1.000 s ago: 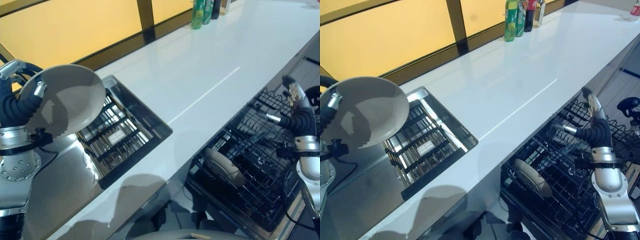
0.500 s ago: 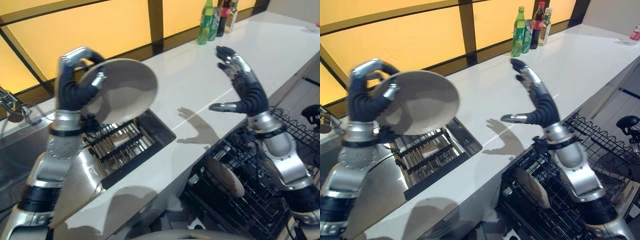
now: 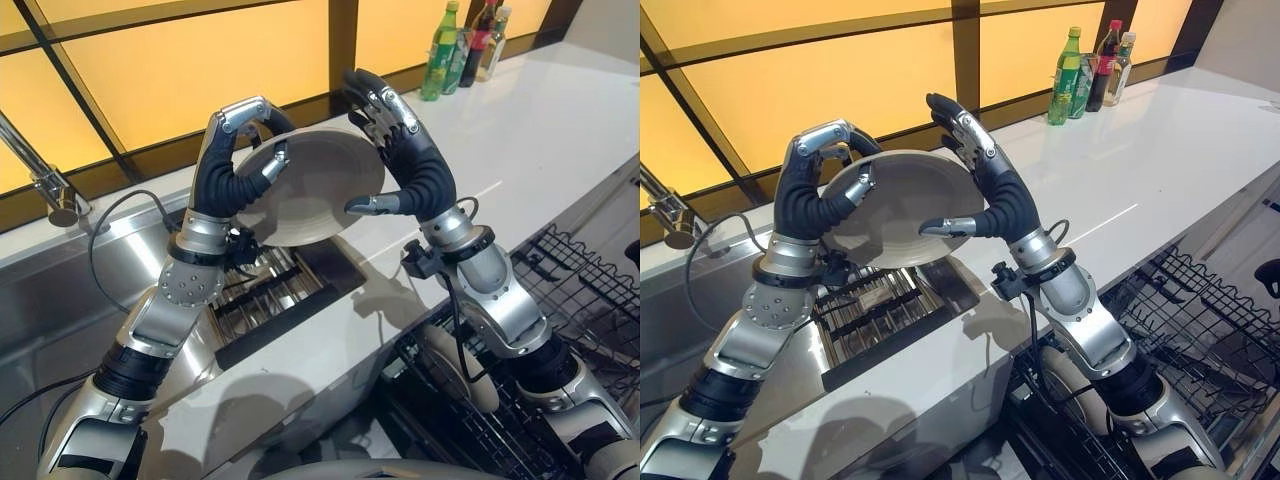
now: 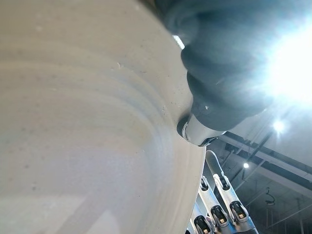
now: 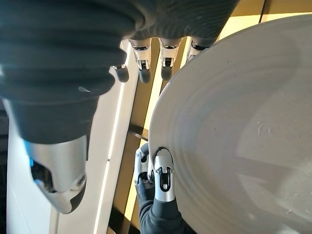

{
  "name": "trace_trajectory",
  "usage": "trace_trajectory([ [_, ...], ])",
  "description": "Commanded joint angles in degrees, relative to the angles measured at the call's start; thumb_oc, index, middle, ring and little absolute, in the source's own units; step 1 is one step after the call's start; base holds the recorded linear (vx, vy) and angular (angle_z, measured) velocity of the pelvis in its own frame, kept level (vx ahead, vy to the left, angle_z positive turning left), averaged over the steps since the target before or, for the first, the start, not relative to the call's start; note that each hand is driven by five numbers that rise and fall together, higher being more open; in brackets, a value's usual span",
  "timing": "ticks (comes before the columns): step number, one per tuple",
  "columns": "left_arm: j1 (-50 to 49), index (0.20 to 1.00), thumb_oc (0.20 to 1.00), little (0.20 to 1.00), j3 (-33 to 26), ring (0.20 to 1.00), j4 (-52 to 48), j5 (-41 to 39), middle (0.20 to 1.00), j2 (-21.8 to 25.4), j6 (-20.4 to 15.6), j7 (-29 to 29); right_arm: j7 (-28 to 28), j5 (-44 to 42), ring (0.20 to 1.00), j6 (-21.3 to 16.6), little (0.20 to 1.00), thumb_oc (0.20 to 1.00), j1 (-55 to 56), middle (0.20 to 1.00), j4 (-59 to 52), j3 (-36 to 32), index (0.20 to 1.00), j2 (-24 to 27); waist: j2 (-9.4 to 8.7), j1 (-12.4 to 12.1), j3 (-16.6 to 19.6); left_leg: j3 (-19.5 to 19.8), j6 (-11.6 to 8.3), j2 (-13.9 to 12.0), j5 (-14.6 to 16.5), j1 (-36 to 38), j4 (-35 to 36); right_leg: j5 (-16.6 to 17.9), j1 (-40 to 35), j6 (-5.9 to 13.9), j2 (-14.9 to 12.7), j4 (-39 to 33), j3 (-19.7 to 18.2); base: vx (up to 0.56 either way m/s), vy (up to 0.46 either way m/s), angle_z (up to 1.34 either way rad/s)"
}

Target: Pick up plates and place into dishwasher.

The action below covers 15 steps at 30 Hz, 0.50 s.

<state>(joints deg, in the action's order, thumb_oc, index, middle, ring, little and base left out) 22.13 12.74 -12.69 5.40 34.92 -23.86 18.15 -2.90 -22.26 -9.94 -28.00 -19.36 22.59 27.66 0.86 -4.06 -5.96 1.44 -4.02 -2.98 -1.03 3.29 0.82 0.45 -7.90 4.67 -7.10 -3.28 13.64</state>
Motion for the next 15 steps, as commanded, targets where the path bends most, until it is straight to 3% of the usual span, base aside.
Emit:
trace_trajectory([
  [1, 8.12, 0.2, 0.2, 0.2, 2.56, 0.2, -3.46, -1.8, 0.2, 0.34, -4.84, 0.57, -0.73, -2.44, 1.0, 3.07, 1.0, 1.0, -2.37, 1.0, -0.35, 1.97, 1.0, -1.11, 0.11, -1.43, 4.25, 0.45, -2.09, -2.59, 1.08, -2.07, 0.26, -7.44, 1.7, 2.28, -2.78, 9.43, 1.37, 0.0, 0.0, 0.0],
  [8, 7.83, 0.2, 0.2, 0.2, 1.11, 0.2, -4.24, -0.79, 0.2, 2.03, -5.08, 1.23, -0.4, -6.29, 1.0, 7.89, 1.0, 1.0, 0.3, 1.0, 1.01, 0.05, 1.0, 0.8, -0.12, -1.24, 4.45, 0.71, -2.11, -2.41, 0.97, -2.02, 0.43, -7.5, 1.73, 2.26, -2.86, 9.71, 1.52, 0.0, 0.0, 0.0],
  [15, 6.77, 0.2, 0.2, 0.2, -1.29, 0.2, -4.44, -0.13, 0.2, 4.56, -4.79, 0.3, -4.81, 2.27, 1.0, 7.55, 1.0, 1.0, 1.55, 1.0, 1.73, -3.81, 1.0, 4.15, -0.03, -0.95, 4.76, 0.36, -2.0, -2.44, 0.28, -2.41, 0.43, -6.52, 2.19, 2.43, -2.99, 9.62, 1.52, 0.0, 0.004, 0.01],
])
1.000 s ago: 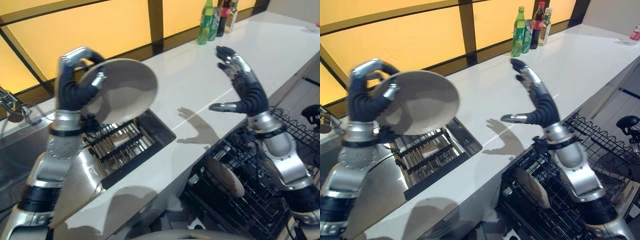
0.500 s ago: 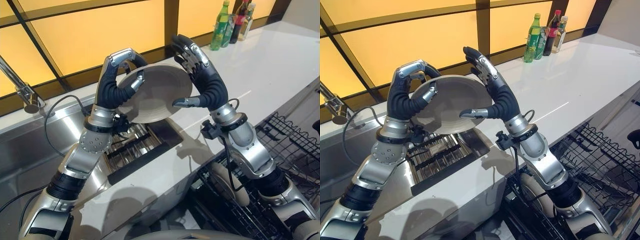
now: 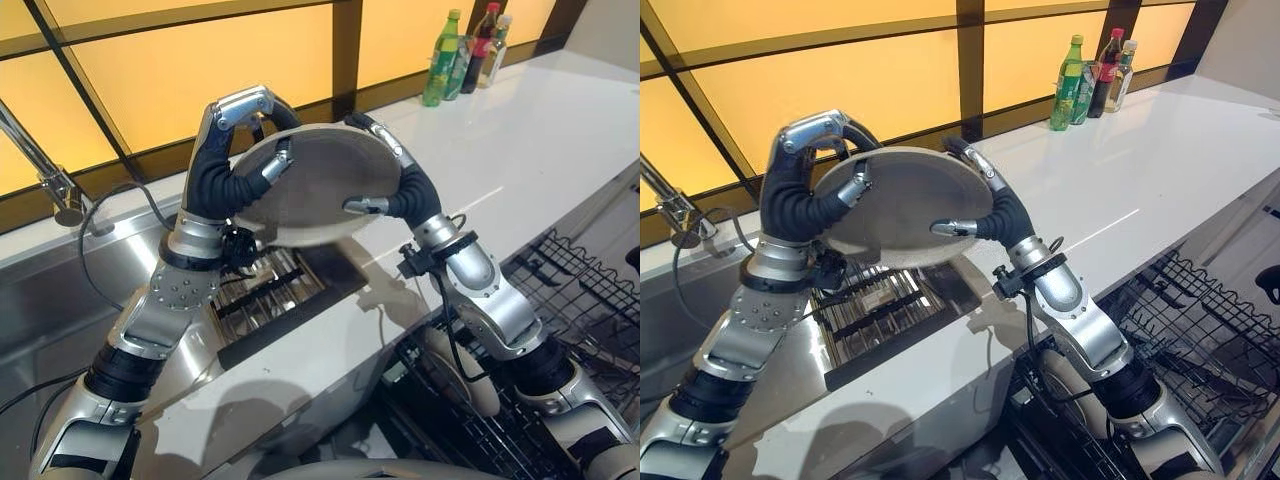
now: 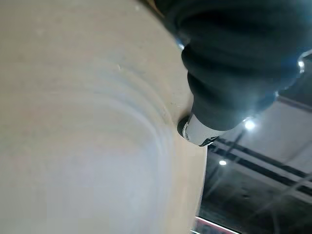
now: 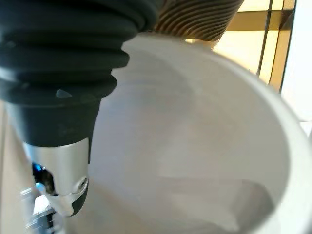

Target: Pick up plates and place into dishwasher.

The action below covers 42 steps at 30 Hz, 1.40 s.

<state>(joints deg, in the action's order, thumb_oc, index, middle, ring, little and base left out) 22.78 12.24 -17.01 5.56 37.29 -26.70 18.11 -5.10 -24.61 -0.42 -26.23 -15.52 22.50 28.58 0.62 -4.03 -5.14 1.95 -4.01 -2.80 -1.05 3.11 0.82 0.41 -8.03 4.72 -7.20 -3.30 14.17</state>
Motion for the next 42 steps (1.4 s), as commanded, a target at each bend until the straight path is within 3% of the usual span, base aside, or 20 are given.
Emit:
trace_trajectory([
  [1, 5.88, 0.2, 0.2, 0.2, -1.26, 0.2, -0.12, -0.52, 0.2, 2.69, -2.15, 0.11, -2.81, 5.83, 1.0, -1.79, 1.0, 1.0, -0.05, 1.0, -2.1, -4.4, 1.0, 3.99, 0.24, -0.96, 3.97, -0.17, -2.0, -2.62, 0.28, -2.22, 0.44, -6.45, 2.38, 2.39, -2.91, 9.7, 0.95, 0.0, 0.0, 0.0],
  [6, 5.16, 0.2, 0.2, 0.2, -3.32, 0.2, -0.76, -1.39, 0.2, 4.47, -2.44, -0.89, -0.83, 6.03, 1.0, -0.58, 1.0, 1.0, 0.55, 1.0, -2.15, -6.77, 1.0, 7.23, 0.21, -0.75, 4.0, -0.23, -1.87, -2.48, 0.22, -2.08, 0.7, -6.35, 2.46, 2.46, -2.97, 9.69, 0.72, 0.0, 0.011, 0.04],
  [9, 5.87, 0.2, 0.2, 0.2, -3.53, 0.2, -0.61, -1.84, 0.2, 4.61, -2.62, -1.11, 1.33, 1.94, 1.0, 0.1, 1.0, 1.0, -0.55, 1.0, -1.89, -6.86, 1.0, 8.02, 0.02, -0.81, 4.1, 0.01, -1.87, -2.39, 0.2, -2.07, 0.79, -6.29, 2.47, 2.45, -3.03, 9.67, 0.73, 0.0, 0.0, 0.0],
  [14, 7.44, 0.2, 0.2, 0.2, -2.11, 0.2, 0.04, -2.24, 0.2, 3.0, -2.39, -2.05, 5.22, -2.07, 1.0, -1.68, 1.0, 1.0, -3.3, 1.0, -0.12, -4.09, 1.0, 5.57, -0.25, -1.35, 4.37, 0.54, -1.84, -2.19, 0.73, -1.46, 1.07, -7.12, 1.9, 2.49, -3.15, 9.97, 0.98, 0.03, -0.006, 0.01],
  [19, 8.43, 0.2, 0.2, 0.2, -1.19, 0.2, 0.96, -2.91, 0.2, 2.18, -3.17, -3.2, 14.21, -7.32, 1.0, -3.22, 1.0, 1.0, -5.3, 1.0, -0.77, -1.33, 1.0, 3.67, -0.42, -1.99, 4.41, 0.86, -1.64, -2.12, 0.82, -1.41, 0.73, -7.39, 1.77, 2.52, -3.4, 10.61, 1.45, 0.02, -0.006, 0.02],
  [37, 8.55, 0.2, 0.2, 0.2, 2.02, 0.2, 2.39, -5.33, 0.2, -1.79, -2.49, -4.07, 15.33, -11.37, 1.0, -4.86, 1.0, 1.0, -8.53, 1.0, 0.11, 3.07, 1.0, -2.48, -0.75, -3.38, 3.9, 1.78, -1.49, -2.41, 0.26, -1.77, 0.45, -7.52, 1.03, 2.17, -3.03, 10.64, 1.9, 0.0, -0.001, 0.01],
  [38, 8.45, 0.2, 0.2, 0.2, 2.03, 0.2, 2.61, -5.59, 0.2, -1.77, -2.67, -3.8, 14.46, -12.04, 0.906, -5.68, 0.906, 0.906, -8.71, 0.906, -0.01, 2.99, 0.906, -2.57, -0.75, -3.43, 3.83, 1.8, -1.56, -2.49, 0.21, -1.8, 0.46, -7.49, 1.01, 2.12, -2.98, 10.57, 1.9, 0.0, 0.0, 0.0],
  [39, 8.3, 0.2, 0.2, 0.2, 1.91, 0.2, 2.66, -5.82, 0.2, -1.86, -2.67, -3.78, 13.93, -12.43, 0.479, -6.0, 0.479, 0.479, -8.7, 0.479, -0.06, 2.77, 0.479, -2.83, -0.75, -3.47, 3.82, 1.78, -1.59, -2.5, 0.2, -1.89, 0.38, -7.46, 0.99, 2.1, -2.95, 10.49, 1.9, 0.0, 0.0, 0.0],
  [40, 8.15, 0.2, 0.2, 0.2, 1.8, 0.2, 2.68, -5.93, 0.2, -1.98, -2.69, -3.75, 13.28, -12.59, 0.206, -6.37, 0.206, 0.206, -8.69, 0.206, -0.06, 2.57, 0.206, -3.29, -0.74, -3.52, 3.81, 1.74, -1.59, -2.53, 0.22, -1.95, 0.31, -7.43, 0.97, 2.08, -2.94, 10.42, 1.92, 0.0, 0.0, 0.0],
  [42, 7.68, 0.2, 0.2, 0.2, 1.56, 0.2, 2.58, -5.6, 0.2, -2.4, -2.72, -3.72, 12.26, -12.82, 0.2, -6.85, 0.2, 0.2, -8.22, 0.2, -0.07, 2.03, 0.2, -4.64, -0.65, -3.58, 3.76, 1.73, -1.6, -2.56, 0.22, -2.07, 0.18, -7.37, 0.99, 2.04, -2.94, 10.33, 1.91, 0.0, 0.0, 0.0],
])
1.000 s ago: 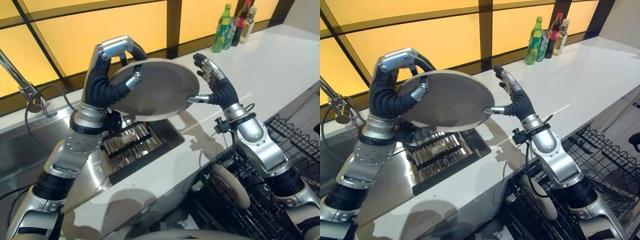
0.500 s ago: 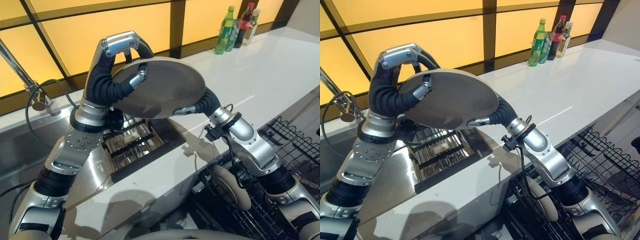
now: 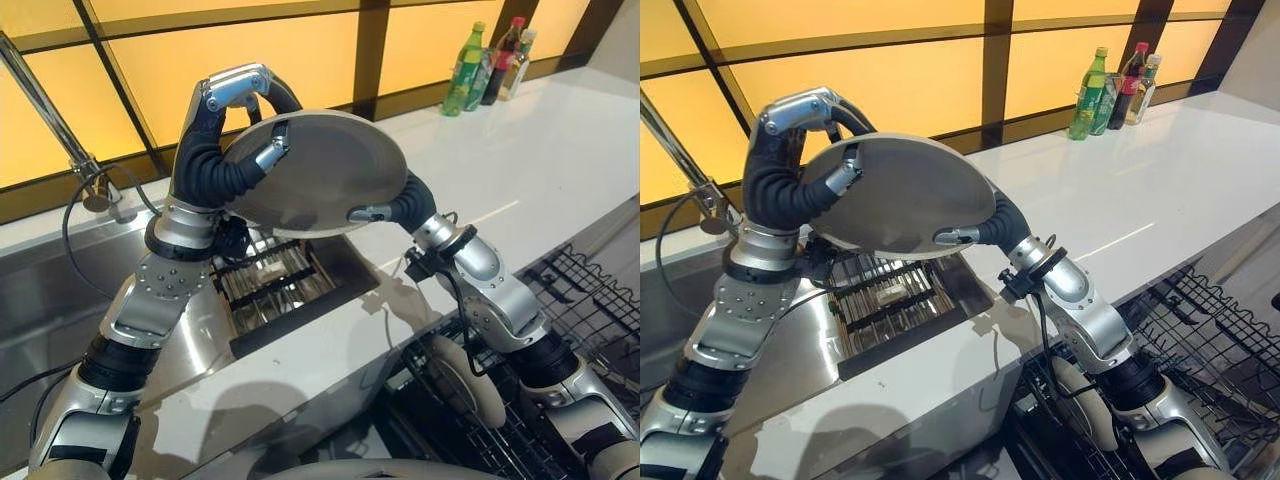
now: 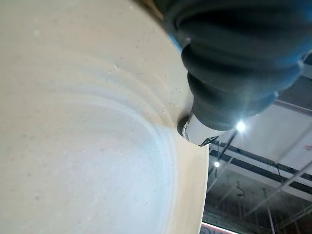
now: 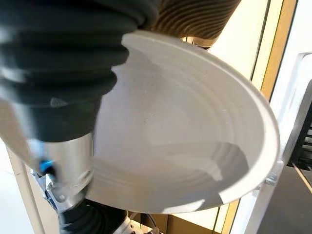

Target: Pick up plates and place into dishwasher.

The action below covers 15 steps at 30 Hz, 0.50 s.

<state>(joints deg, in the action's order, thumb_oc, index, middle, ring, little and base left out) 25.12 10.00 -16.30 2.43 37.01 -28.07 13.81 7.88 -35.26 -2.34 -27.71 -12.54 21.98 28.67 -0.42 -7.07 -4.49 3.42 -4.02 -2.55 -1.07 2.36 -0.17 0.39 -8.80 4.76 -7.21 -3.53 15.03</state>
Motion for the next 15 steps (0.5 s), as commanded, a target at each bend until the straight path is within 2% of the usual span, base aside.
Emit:
trace_trajectory([
  [1, 5.12, 0.2, 0.2, 0.2, 3.66, 0.2, 1.76, -2.52, 0.2, -2.3, -1.3, 0.47, -0.92, -2.19, 0.2, -4.79, 0.2, 0.2, -6.45, 0.2, -3.05, 2.31, 0.2, -5.26, 0.45, -0.57, 3.13, 0.24, -1.6, -2.82, 0.21, -1.36, 1.16, -7.3, 1.74, 2.01, -2.92, 10.5, 1.07, 0.0, 0.0, 0.0],
  [15, 4.87, 0.2, 0.2, 0.2, 3.77, 0.2, 1.54, -2.58, 0.2, -2.92, -0.71, 1.28, -2.72, -1.94, 0.2, -5.14, 0.2, 0.2, -4.17, 0.2, -3.47, 1.56, 0.2, -5.91, 0.87, -0.03, 3.16, -0.17, -1.73, -2.94, 0.2, -1.5, 0.95, -7.39, 1.85, 1.85, -2.95, 10.51, 0.98, 0.0, 0.0, 0.0],
])
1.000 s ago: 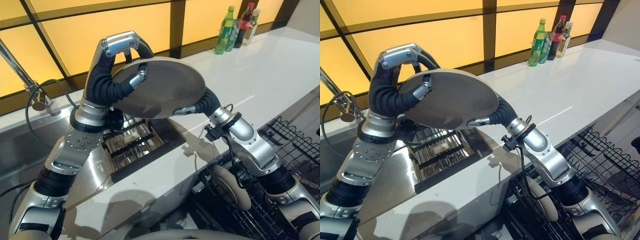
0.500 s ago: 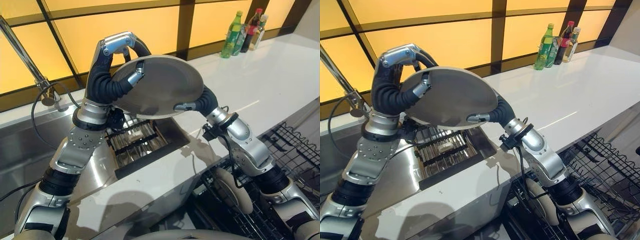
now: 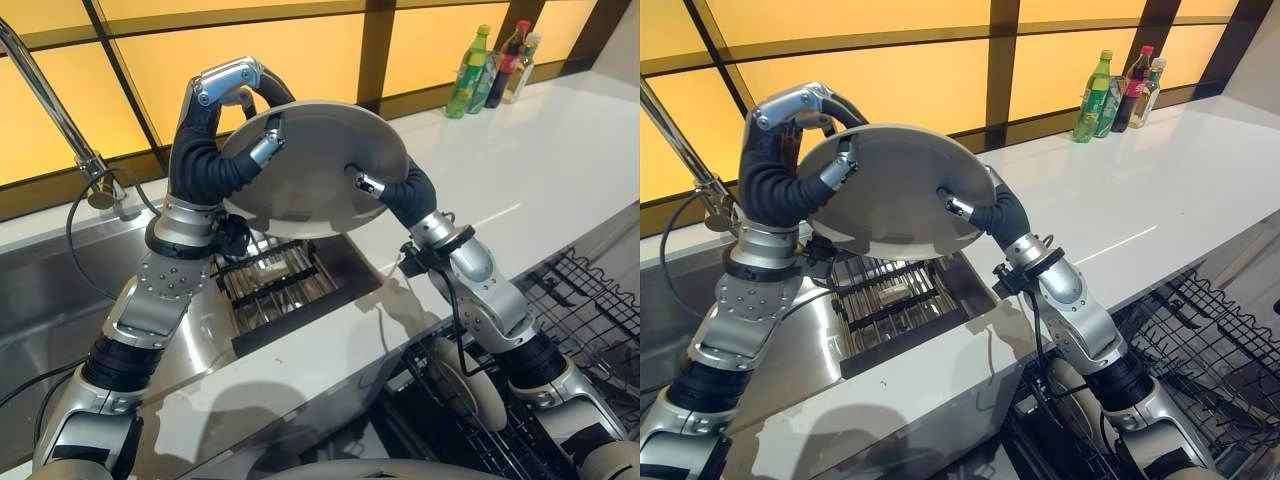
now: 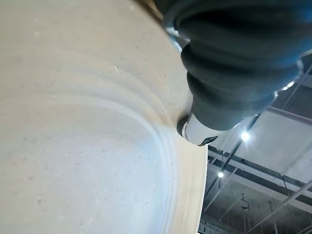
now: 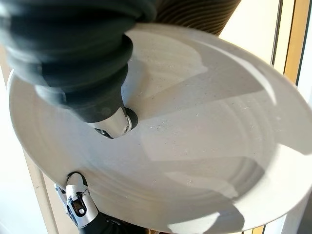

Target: Pick up plates and place into dishwasher.

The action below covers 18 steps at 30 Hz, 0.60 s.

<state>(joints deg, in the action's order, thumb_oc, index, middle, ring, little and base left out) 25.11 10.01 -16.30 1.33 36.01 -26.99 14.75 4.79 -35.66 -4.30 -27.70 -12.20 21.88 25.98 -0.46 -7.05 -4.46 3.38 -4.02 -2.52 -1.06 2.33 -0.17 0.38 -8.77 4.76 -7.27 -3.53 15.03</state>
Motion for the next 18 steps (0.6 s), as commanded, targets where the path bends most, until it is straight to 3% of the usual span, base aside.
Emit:
trace_trajectory([
  [1, 4.84, 0.2, 0.2, 0.2, 3.68, 0.2, 1.51, -1.58, 0.2, -1.94, -1.8, 0.28, 0.48, -1.41, 0.2, -3.16, 0.2, 0.2, -4.11, 0.2, -3.87, 1.58, 0.2, -3.11, 0.95, -0.01, 3.14, -0.15, -1.74, -2.95, 0.17, -1.49, 0.96, -7.39, 1.89, 1.88, -2.93, 10.58, 0.99, 0.0, 0.0, 0.0],
  [9, 4.54, 0.2, 0.2, 0.2, 3.47, 0.2, 2.31, -4.19, 0.2, -2.38, 0.82, 1.0, 0.12, -1.31, 0.2, -3.31, 0.2, 0.2, -2.87, 0.2, -3.56, 0.74, 0.2, -2.49, 0.97, 0.51, 3.13, -0.29, -1.57, -2.73, 0.11, -1.21, 1.17, -7.69, 2.04, 1.81, -2.82, 11.22, 0.78, 0.0, 0.0, 0.0],
  [10, 4.32, 1.0, 1.0, 1.0, 3.16, 1.0, 2.59, -4.68, 1.0, -2.51, 2.01, 0.64, -0.14, -0.91, 0.2, -3.36, 0.2, 0.2, -2.61, 0.2, -3.44, 0.52, 0.2, -2.51, 0.96, 0.55, 3.14, -0.33, -1.53, -2.7, 0.13, -1.15, 1.18, -7.68, 2.08, 1.85, -2.86, 11.27, 0.74, 0.0, 0.0, 0.0],
  [18, 0.91, 1.0, 1.0, 1.0, -4.16, 1.0, 3.39, -3.8, 1.0, -2.22, 2.14, 9.74, -3.66, 4.63, 0.2, -3.18, 0.2, 0.2, 0.99, 0.2, -3.69, -4.36, 0.2, -0.55, 0.9, 1.26, 3.25, -1.29, -1.51, -3.01, -0.45, -1.39, 1.05, -6.54, 2.5, 1.98, -2.91, 10.77, 0.24, 0.0, 0.0, 0.0],
])
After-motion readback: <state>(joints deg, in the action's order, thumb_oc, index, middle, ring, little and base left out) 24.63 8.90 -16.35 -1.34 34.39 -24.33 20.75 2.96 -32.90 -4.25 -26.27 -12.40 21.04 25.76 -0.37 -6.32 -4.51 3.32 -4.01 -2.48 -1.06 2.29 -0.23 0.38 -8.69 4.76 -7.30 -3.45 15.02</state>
